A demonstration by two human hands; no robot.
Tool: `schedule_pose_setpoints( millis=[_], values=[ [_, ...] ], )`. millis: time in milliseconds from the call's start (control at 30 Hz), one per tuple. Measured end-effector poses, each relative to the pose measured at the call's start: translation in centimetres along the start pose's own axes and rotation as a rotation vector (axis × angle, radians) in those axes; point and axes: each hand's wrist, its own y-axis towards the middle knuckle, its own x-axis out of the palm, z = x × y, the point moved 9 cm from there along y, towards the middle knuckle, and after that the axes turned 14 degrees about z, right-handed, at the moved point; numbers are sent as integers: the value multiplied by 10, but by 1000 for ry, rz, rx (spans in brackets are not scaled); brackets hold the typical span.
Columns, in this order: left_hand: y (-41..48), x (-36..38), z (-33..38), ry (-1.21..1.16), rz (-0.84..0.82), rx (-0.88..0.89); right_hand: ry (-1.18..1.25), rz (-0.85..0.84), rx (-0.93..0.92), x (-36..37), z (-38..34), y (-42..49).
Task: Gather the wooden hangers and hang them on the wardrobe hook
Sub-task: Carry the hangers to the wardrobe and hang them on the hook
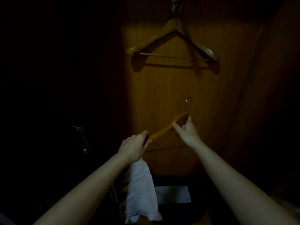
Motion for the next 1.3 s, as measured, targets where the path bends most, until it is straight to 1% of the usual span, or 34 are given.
schedule_pose_setpoints(
  millis=[67, 133, 233, 300, 367, 467, 567, 700, 800, 867, 1033, 1200, 1300],
  values=[
    [-3, 0, 19, -6, 47, 41, 179, 86, 91, -1, -2, -1],
    [-7, 3, 36, -38, 52, 75, 268, 178, 148, -9, -5, -1],
    [-1, 12, 40, -122, -52, 42, 313, 231, 186, -15, -6, 2],
    [5, 16, 40, -239, -150, 14, 323, 235, 198, -18, -4, 4],
    [10, 12, 43, -379, -183, 0, 333, 194, 225, -19, -1, 7],
    [21, 3, 43, -492, -88, -27, 441, 109, 283, -18, -2, 9],
    [34, 2, 41, -444, -12, -3, 499, 34, 295, -21, -10, 14],
    [52, 12, 46, -388, -16, 14, 558, -98, 314, -31, -20, 22],
    [69, 17, 50, -331, -14, 6, 444, -125, 280, -44, -22, 29],
    [83, 18, 54, -318, -1, -4, 409, -145, 243, -51, -24, 36],
    [119, 24, 58, -260, 20, 2, 248, -331, 81, -63, -35, 47],
    [150, 32, 70, -251, 29, 74, 289, -434, 14, -68, -47, 73],
    [167, 27, 81, -216, 125, 137, 293, -509, -27, -71, -55, 91]
  ],
)
